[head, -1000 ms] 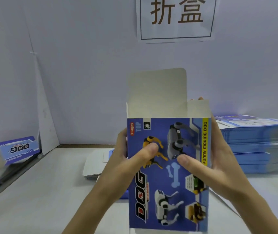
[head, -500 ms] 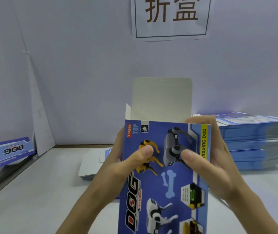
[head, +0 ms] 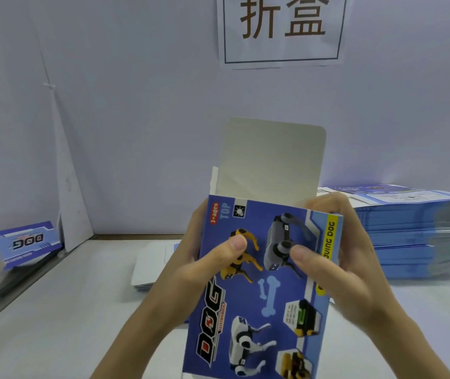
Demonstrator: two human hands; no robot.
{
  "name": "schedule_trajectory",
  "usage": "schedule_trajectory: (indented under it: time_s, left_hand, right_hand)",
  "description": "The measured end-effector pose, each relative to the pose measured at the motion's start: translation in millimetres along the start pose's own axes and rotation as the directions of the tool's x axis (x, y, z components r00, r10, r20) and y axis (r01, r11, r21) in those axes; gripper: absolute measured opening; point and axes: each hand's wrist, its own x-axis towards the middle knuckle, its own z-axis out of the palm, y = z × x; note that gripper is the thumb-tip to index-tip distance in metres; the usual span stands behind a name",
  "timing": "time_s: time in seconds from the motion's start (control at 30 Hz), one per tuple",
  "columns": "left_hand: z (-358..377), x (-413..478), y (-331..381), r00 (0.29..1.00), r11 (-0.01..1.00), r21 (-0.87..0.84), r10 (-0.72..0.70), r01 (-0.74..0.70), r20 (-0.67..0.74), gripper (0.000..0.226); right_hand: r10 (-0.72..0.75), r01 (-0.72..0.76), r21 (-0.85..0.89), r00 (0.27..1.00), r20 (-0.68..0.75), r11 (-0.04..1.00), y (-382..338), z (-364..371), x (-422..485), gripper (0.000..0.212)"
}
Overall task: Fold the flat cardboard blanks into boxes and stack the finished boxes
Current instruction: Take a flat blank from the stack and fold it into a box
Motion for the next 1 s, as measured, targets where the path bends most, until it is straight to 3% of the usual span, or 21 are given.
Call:
schedule_trajectory:
  time_s: [0.7,0.87,1.0]
  left_hand:
    - [-7,0,-2,0.999,0.999,-0.035,-0.015,0.017,0.036,0.041]
    - [-8,2,-3,0.999,0.999,-0.030,-0.025,0.026,0.033,0.057]
    - [-13,0,-2,0.998,0.998,-0.006,0.062,-0.062,-0.008,0.090]
  right_hand:
    - [-0.090,0.090,-0.084,0.996,0.003,0.992,10,4,-2,0.036]
    - [-0.034,0.034,-0.018,0.999,0.015,0.999,12,6,-5,0.027]
    - [-0.069,0.069,-0.010,0.997,0.021,0.998,10,5,-4,0.032]
